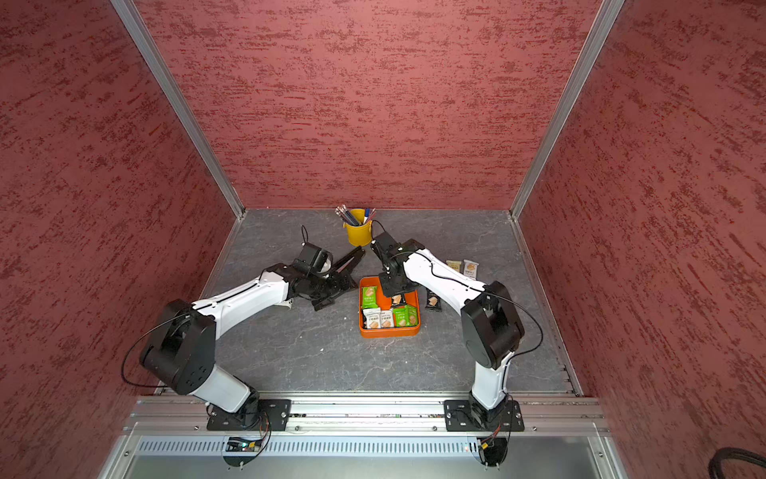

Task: Take the cookies out of the storage box
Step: Pick up the cookie from the storage box, then place the cookie at the center of the board.

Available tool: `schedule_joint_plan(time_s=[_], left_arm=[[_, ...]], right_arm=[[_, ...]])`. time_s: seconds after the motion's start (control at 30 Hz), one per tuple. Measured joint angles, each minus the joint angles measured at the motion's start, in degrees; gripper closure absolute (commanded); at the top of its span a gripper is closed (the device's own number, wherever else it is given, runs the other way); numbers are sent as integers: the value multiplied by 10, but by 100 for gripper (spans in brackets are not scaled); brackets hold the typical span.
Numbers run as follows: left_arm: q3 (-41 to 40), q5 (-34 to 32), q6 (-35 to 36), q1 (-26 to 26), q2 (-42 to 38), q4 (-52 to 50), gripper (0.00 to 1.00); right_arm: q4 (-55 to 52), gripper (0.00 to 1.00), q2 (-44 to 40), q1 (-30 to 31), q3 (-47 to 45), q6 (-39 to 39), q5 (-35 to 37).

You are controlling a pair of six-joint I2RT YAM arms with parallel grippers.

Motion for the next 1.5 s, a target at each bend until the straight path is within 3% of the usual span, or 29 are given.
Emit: schedule_joint_plan(time_s=[0.83, 1.3, 1.5], left_arm=[[68, 2, -9, -11, 75, 0, 0], [63, 0, -11, -11, 74, 2, 0], [50, 0, -11, -11, 70, 0, 0]], right_arm=[[40, 63, -40, -251, -122, -41, 4], [94, 62, 29, -284, -135, -43, -20], [104, 56, 36, -284, -140, -43, -26]])
